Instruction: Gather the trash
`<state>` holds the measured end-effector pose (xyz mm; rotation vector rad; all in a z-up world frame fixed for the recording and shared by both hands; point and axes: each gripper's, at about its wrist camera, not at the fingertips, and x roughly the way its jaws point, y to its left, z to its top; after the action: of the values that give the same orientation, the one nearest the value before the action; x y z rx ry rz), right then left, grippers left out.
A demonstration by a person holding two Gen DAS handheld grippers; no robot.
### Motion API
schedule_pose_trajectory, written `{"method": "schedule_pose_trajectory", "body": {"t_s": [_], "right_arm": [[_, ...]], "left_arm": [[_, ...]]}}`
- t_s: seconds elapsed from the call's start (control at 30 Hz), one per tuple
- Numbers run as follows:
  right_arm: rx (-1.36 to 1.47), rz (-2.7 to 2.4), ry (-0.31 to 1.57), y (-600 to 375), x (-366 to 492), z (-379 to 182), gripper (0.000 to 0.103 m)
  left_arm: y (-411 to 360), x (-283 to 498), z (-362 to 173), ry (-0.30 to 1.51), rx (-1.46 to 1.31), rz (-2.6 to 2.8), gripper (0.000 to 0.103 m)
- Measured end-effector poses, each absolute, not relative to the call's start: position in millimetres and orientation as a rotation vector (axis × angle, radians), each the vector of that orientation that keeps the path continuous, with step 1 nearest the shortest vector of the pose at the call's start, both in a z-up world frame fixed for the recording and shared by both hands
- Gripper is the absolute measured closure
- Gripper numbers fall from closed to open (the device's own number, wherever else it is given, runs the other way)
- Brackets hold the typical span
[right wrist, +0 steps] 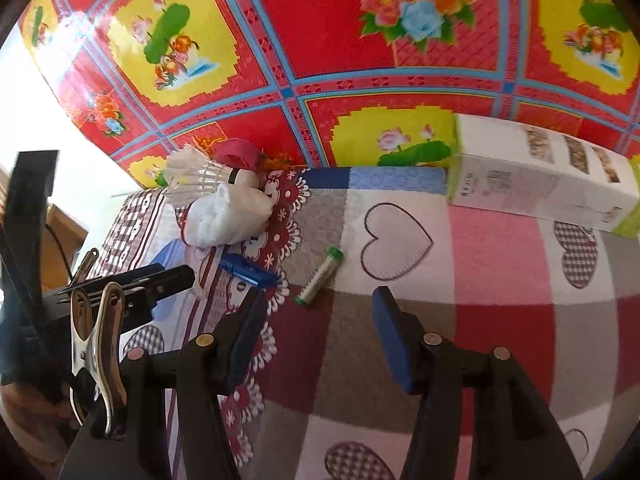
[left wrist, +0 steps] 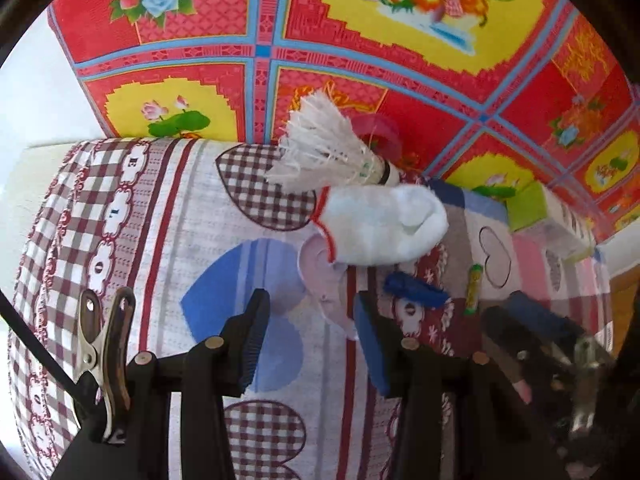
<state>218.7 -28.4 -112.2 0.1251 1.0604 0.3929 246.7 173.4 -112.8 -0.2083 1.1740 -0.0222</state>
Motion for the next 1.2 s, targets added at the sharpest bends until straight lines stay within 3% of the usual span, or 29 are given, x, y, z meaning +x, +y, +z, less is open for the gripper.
{"method": "schedule_pose_trajectory", "body": {"t_s": [0.57,0.8,0.87,1.0,1.1,1.2], "right_arm": [[0.14,0.367,1.063,-15.9,228.5,-127.9,0.07],[0.151,0.352,1.078,-22.4,230.4,-127.6,0.071],[0.139,0.343,1.082,-20.8,230.3,-127.3,0.071],[0.083,0.311,1.085,-9.7,231.1,-127.2,0.073],[0.063,0.279,1.084,-3.9,233.9,-129.2,0.089],[0.133,0.279,1.099,-14.3,236.7,-130.4,0.092]], "left_arm": [[134.3,268.1,-122.7,1.114,-0.008,0.004,0.056],[118.0,271.9,-124.4,1.125,-0.018,0.021,0.055],[118.5,276.2,-125.1,1.122,-0.018,0.025,0.057],[130.4,264.5,-120.9,1.121,-0.034,0.022,0.076],[140.7,250.6,-116.6,1.126,-0.061,-0.003,0.077],[152.4,248.6,-115.6,1.141,-0.117,-0.025,0.077]]}}
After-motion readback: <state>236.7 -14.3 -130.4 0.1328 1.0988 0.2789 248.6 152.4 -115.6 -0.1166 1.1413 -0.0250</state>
